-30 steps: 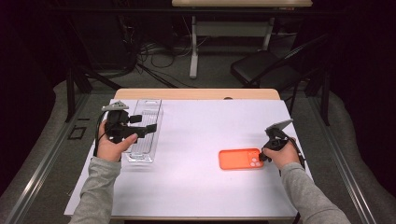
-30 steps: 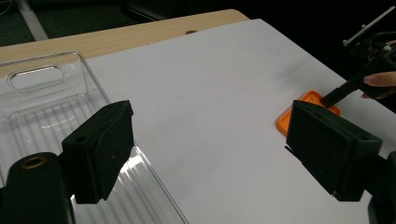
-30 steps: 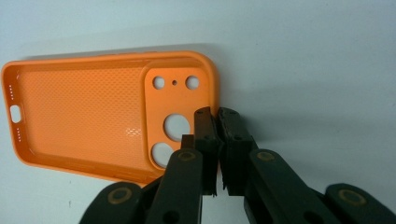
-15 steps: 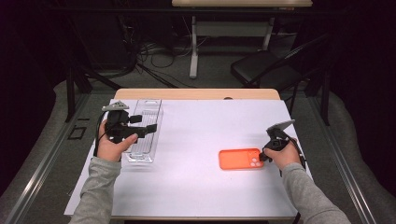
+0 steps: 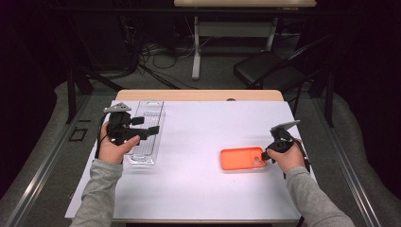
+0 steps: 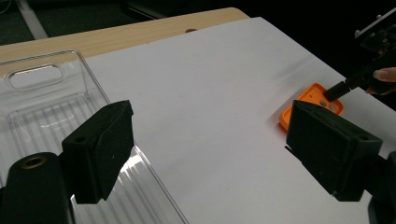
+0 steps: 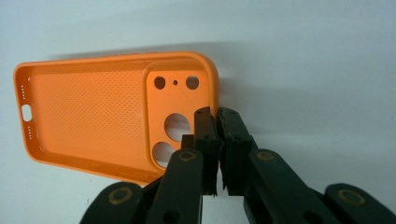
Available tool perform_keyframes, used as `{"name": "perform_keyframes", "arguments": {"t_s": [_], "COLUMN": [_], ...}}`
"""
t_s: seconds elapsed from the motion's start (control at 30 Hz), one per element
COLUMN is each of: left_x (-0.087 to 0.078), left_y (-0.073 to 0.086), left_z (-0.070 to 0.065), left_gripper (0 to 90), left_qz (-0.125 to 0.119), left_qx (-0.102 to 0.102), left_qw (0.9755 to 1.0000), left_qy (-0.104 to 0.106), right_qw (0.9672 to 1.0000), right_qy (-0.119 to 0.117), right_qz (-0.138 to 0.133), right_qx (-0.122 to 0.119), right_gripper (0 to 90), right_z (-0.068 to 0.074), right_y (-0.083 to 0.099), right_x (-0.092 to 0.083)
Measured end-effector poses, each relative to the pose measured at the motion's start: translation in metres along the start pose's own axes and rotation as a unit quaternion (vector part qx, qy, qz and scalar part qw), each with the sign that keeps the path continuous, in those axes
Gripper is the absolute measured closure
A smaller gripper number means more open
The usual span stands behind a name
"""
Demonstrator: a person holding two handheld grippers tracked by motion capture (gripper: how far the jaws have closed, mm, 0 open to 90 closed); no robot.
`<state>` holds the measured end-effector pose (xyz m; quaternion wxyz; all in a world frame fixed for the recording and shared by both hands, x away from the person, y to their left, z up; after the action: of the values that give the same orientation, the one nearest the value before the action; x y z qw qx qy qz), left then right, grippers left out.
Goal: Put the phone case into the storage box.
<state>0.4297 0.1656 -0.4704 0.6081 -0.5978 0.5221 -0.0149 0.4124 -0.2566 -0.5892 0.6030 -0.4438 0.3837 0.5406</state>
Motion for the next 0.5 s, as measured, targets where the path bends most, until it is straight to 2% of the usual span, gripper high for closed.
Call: {"name": "perform_keyframes", "arguments": {"t_s": [0.1, 0.2, 0.33, 0.5], "left_x": [0.000, 0.000, 0.001, 0.001], "left_y": [0.000, 0.000, 0.001, 0.001], "left_z": [0.000, 0.000, 0.000, -0.001], "left_gripper": [15.0, 15.0, 15.1, 15.1], "left_qz": [0.001, 0.002, 0.002, 0.004], "left_qx": [0.000, 0.000, 0.002, 0.004], "left_qw": [1.0000, 1.0000, 1.0000, 1.0000], "left_qy": [0.000, 0.000, 0.000, 0.000], "right_qw": [0.9998, 0.9993, 0.9989, 0.9976], "right_qy": [0.001, -0.006, -0.004, 0.002], "right_qz": [-0.011, -0.026, -0.037, -0.056], "right_qx": [-0.018, -0.024, -0.027, -0.041], "right_gripper": [86.9, 86.9, 86.9, 86.9], "right_z": [0.004, 0.008, 0.011, 0.015], "right_y": [0.000, -0.001, -0.002, -0.003], "right_x": [-0.002, -0.004, -0.009, -0.016]}}
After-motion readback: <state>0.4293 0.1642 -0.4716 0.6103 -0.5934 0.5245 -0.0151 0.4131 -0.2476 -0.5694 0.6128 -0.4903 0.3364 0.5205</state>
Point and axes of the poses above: each handheld gripper's, and its own axes: x roughly forward along the jaws, y roughly out of its underside, z roughly to its left, the point moved 8 cm from there along x, roughly forward along the jaws, and after that the axes turned 7 degrees about z, right-handed, at the moved point
